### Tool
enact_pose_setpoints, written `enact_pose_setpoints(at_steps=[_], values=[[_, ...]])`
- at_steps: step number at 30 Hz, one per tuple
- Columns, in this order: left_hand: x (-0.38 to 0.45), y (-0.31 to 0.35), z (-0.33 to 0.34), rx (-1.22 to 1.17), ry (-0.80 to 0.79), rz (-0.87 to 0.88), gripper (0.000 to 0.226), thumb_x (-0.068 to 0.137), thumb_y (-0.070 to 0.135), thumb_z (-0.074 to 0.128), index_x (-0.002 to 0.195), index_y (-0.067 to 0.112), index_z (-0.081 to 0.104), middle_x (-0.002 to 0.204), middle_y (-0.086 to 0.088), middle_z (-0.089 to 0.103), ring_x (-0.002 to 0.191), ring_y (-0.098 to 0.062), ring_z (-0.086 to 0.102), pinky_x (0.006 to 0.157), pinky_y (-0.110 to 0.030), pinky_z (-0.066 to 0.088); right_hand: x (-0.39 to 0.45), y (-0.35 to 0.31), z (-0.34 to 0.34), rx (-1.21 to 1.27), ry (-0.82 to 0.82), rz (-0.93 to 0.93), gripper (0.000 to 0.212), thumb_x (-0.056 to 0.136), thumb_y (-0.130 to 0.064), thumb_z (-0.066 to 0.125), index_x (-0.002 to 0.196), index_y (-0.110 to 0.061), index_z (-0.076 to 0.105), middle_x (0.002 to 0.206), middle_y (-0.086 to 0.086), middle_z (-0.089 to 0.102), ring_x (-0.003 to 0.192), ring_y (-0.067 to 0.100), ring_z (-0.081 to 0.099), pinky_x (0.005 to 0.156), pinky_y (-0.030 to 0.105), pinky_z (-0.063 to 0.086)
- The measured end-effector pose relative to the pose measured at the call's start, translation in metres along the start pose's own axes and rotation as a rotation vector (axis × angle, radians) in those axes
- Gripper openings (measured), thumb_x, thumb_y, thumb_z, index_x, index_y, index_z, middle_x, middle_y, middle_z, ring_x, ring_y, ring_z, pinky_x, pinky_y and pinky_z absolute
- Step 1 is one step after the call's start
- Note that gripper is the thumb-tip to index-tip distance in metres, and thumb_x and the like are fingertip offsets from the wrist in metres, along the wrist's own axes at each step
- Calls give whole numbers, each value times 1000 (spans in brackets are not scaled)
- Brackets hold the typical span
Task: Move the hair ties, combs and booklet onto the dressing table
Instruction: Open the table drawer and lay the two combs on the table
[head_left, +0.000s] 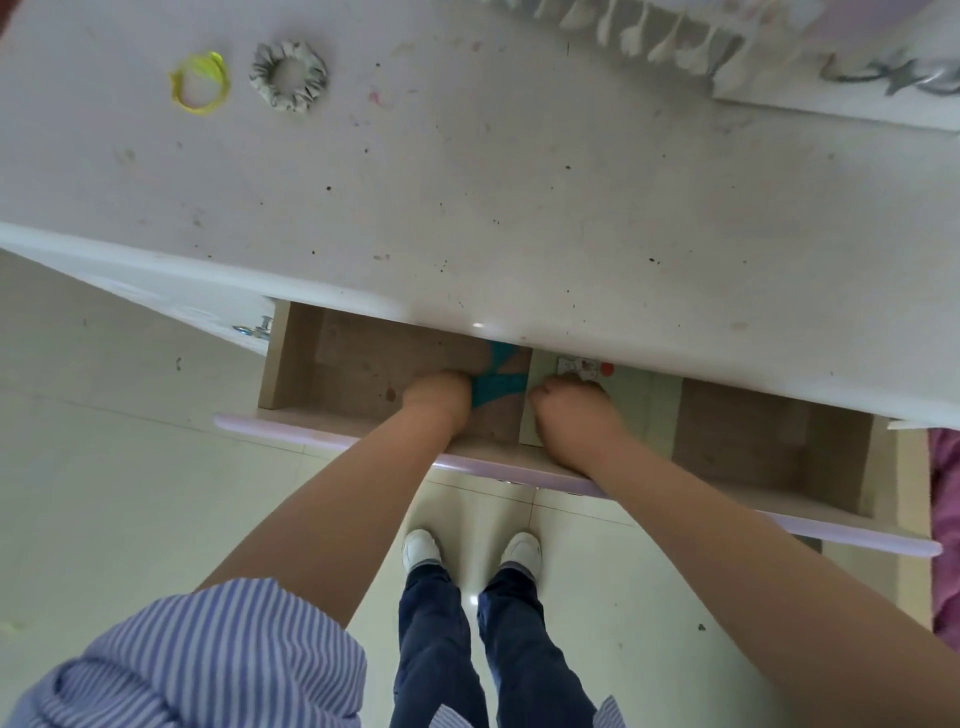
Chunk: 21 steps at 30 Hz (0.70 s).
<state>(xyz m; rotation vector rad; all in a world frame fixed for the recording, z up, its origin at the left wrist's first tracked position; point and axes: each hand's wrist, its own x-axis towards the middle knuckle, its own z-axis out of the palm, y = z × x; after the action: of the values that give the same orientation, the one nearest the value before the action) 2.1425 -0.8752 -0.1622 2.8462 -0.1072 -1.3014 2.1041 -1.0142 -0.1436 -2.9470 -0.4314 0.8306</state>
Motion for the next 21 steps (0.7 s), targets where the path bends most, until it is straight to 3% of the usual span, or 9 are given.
enact_pose_setpoints(at_steps=[3, 6, 11, 15, 18, 21], values=[[-5, -7, -4, 0, 52, 0, 28, 92, 6, 45, 119, 2, 50, 122, -17, 58, 111, -32, 57, 88, -39, 51, 25, -18, 0, -19, 10, -55, 35, 88, 1, 45, 123, 0, 50, 130, 19, 49, 124, 31, 41, 99, 40, 40], [-4, -12, -2, 36, 25, 5, 26, 92, 13, 48, 116, 5, 54, 121, -14, 60, 110, -30, 58, 86, -38, 51, 42, -24, 4, -87, 10, -24, 35, 91, 1, 42, 125, 2, 48, 132, 20, 46, 127, 34, 38, 107, 44, 32], [10, -7, 5, 68, -15, 10, 25, 94, 7, 44, 114, 6, 59, 124, -11, 60, 114, -26, 56, 91, -34, 49, 51, -22, 10, -102, 3, -31, 33, 90, 1, 41, 122, 1, 47, 129, 21, 50, 122, 33, 44, 100, 42, 38], [10, -19, 0, 72, -3, 10, 29, 94, 4, 41, 118, 7, 57, 128, -11, 58, 118, -28, 55, 95, -36, 48, 49, -14, 13, -146, -62, -56, 38, 90, -9, 50, 128, -5, 46, 132, 15, 51, 125, 30, 42, 105, 37, 34], [-3, -40, -13, 126, 92, 32, 31, 94, 3, 40, 119, 8, 56, 124, -12, 60, 114, -29, 57, 91, -37, 49, 40, -14, 11, -142, -79, -24, 43, 82, -27, 62, 120, -9, 52, 128, 11, 55, 122, 27, 43, 105, 37, 31], [-30, -70, -24, 191, 162, 86, 31, 94, 7, 39, 122, 12, 53, 117, -11, 63, 107, -31, 60, 82, -37, 51, 30, -25, 3, -88, -24, 4, 33, 79, -21, 57, 111, -11, 56, 121, 9, 59, 116, 27, 46, 103, 38, 29]])
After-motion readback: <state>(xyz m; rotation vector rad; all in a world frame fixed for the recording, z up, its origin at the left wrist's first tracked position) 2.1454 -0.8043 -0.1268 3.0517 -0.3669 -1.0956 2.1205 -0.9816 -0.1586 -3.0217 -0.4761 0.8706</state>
